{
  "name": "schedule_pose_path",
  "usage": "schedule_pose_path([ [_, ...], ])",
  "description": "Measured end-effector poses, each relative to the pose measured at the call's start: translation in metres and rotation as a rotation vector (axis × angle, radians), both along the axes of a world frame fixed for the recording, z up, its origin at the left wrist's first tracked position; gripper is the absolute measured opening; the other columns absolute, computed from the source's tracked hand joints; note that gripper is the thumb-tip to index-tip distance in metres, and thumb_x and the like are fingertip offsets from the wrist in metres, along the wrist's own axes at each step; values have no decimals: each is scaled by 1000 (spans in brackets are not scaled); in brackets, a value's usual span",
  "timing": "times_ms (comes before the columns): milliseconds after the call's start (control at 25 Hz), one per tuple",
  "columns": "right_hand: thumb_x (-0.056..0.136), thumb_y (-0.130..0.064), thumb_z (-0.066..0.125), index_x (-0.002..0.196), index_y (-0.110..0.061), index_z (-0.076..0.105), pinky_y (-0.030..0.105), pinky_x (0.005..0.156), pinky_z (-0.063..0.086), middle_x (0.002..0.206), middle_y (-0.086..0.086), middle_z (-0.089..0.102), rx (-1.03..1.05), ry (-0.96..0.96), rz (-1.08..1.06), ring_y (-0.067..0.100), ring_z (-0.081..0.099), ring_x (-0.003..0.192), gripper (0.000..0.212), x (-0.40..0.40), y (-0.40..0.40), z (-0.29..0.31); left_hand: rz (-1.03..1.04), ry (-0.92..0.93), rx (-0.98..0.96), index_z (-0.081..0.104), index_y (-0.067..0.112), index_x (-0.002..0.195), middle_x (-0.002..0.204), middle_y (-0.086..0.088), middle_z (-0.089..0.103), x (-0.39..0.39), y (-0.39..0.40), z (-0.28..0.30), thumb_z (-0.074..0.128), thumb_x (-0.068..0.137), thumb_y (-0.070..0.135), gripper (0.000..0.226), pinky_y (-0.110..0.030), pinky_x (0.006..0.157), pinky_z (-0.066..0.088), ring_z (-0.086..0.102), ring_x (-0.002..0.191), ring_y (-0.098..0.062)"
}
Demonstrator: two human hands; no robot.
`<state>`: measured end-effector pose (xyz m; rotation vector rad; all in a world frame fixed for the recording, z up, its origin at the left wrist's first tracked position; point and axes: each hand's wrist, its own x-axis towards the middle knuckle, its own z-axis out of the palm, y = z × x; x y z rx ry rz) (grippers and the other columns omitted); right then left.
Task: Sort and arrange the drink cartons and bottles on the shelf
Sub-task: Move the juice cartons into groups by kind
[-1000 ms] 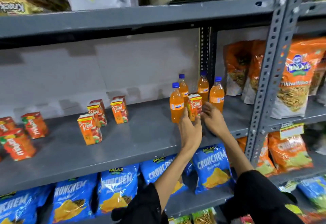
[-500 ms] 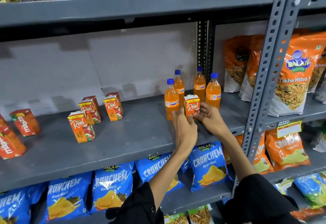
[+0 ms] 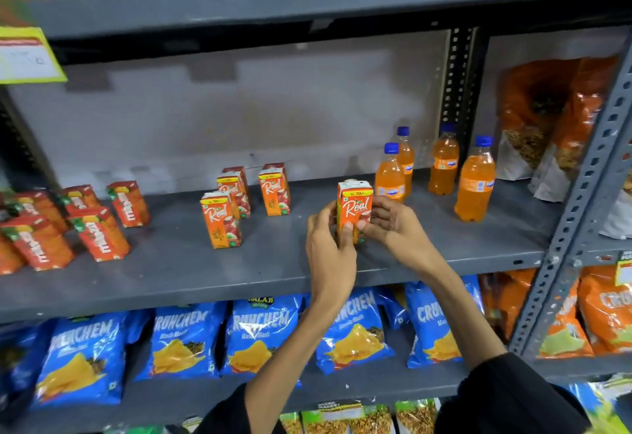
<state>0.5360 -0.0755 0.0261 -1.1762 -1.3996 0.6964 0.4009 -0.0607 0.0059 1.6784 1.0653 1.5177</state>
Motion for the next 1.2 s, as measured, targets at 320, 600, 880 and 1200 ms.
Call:
schedule_pose_path([
  [320,84,-4,71,123,-8,55,22,84,55,106,6,67,-36,-24,85,17,67,98,42,-92,65,-4,139,9,-126,62,11,129,116,0,72,-86,49,5,63,93,1,37,-38,101,55,69,109,-17],
  [600,86,-11,71,126,-4,53,46,94,56,118,14,68,-81,-115,9,25,68,105,45,-111,95,-13,172,43,-243,56,12,135,128,-7,68,-97,66,9,57,96,-2,41,-30,100,50,64,121,-22],
  [880,86,-21,73,126,-15,57,15,77,53,107,-8,67,13,-126,-99,9,67,96,44,-93,62,-9,339,-114,-44,56,21,125,118,1,61,-83,43,-1,71,90,10,40,-32,89,56,64,102,-13],
  [1200,90,-5,59,127,-13,45,42,98,49,126,9,51,264,-240,-636,17,52,112,40,41,11,4,-108,-20,-107,62,18,120,112,-1,69,12,34,15,73,87,7,36,-19,82,54,67,94,-10],
])
